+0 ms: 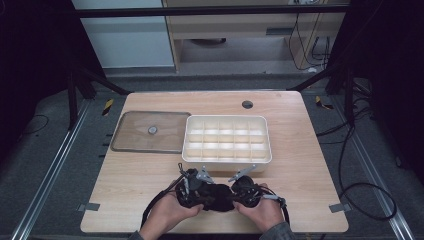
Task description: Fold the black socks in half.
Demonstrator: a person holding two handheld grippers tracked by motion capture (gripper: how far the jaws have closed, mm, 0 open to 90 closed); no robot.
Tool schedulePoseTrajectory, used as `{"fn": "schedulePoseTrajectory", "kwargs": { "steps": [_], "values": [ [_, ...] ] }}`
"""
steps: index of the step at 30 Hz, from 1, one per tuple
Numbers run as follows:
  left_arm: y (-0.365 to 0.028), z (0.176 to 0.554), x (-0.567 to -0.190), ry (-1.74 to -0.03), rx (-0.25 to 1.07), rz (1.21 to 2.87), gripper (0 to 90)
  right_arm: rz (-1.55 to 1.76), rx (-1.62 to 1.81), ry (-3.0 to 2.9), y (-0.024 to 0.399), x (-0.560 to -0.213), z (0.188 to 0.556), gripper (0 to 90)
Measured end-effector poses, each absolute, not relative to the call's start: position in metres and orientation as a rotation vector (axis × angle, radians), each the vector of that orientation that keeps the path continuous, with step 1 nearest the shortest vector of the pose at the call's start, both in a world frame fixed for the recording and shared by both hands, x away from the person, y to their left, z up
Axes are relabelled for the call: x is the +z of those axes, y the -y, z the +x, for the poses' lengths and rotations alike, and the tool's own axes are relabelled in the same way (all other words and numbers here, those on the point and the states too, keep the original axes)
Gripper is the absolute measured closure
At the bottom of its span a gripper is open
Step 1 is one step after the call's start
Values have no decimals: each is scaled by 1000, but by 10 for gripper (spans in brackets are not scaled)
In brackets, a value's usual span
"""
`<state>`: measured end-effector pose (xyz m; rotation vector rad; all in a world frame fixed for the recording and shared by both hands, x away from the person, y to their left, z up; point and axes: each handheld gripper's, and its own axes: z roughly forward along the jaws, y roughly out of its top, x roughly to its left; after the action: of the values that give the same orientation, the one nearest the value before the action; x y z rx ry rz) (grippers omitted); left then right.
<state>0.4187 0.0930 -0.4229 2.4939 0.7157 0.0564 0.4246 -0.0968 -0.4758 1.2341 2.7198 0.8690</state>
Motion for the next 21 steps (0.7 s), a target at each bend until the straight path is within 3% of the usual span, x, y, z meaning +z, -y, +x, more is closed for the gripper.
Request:
{"fn": "schedulePoseTrajectory", "kwargs": {
  "steps": [13, 21],
  "values": [
    [-77, 428, -448, -745, 109, 2501, 772, 1269, 915, -2713, 100, -479, 427, 806],
    [-76, 428, -451, -755, 108, 2478, 767, 1283, 943, -2658, 109, -471, 420, 629]
  ]
}}
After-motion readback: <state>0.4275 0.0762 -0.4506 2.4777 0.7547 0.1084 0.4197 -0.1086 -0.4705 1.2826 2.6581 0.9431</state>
